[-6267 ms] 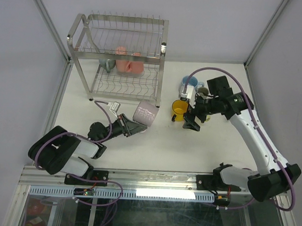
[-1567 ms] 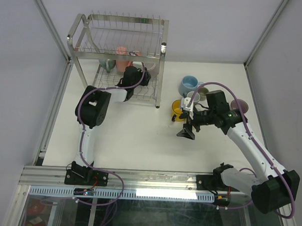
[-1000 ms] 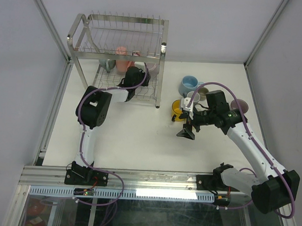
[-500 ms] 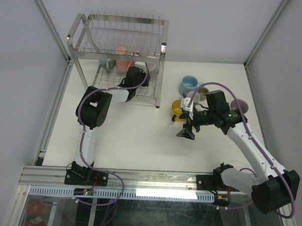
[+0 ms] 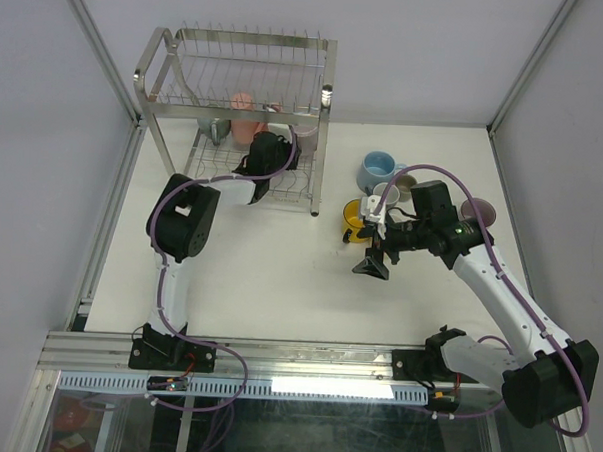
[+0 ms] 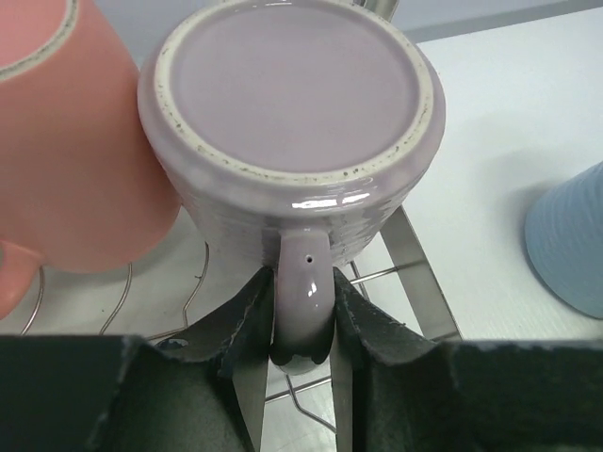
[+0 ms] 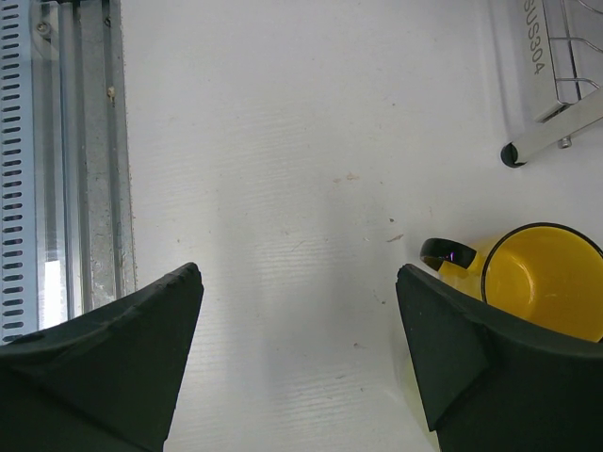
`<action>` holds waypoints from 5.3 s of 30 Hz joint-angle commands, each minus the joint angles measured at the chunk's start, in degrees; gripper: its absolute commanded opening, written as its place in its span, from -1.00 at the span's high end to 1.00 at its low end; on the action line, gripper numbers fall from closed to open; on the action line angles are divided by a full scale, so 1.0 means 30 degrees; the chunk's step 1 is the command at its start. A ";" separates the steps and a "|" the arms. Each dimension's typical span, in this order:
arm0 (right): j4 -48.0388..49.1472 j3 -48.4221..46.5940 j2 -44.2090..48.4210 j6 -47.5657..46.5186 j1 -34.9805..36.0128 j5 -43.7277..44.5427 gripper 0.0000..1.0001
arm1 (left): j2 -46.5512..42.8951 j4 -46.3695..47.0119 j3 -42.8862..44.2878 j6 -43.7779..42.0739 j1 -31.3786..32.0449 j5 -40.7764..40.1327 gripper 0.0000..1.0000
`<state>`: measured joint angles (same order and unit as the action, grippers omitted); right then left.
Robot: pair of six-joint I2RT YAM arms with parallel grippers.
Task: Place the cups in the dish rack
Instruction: Turn the cup upside down in the dish rack.
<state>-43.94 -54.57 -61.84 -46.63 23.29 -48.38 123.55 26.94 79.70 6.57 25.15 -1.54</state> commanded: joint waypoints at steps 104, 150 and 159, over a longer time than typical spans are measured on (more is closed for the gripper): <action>0.0538 0.0226 0.0224 -0.0552 0.0058 -0.0316 -0.73 | -0.0566 0.1098 0.0549 0.3403 -0.2034 0.0857 1.00; 0.0647 0.0435 0.0106 -0.0590 -0.0186 -0.0465 -0.74 | -0.6709 0.5511 -0.7825 0.4845 -0.2083 0.1209 0.63; 0.0583 0.0446 0.0249 -0.0687 -0.0400 -0.0673 -0.74 | -1.1633 0.6490 -1.3407 0.5415 -0.2083 0.2031 0.51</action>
<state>-43.81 -53.10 -61.89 -47.88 22.63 -48.66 95.96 40.69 44.84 21.71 19.38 2.04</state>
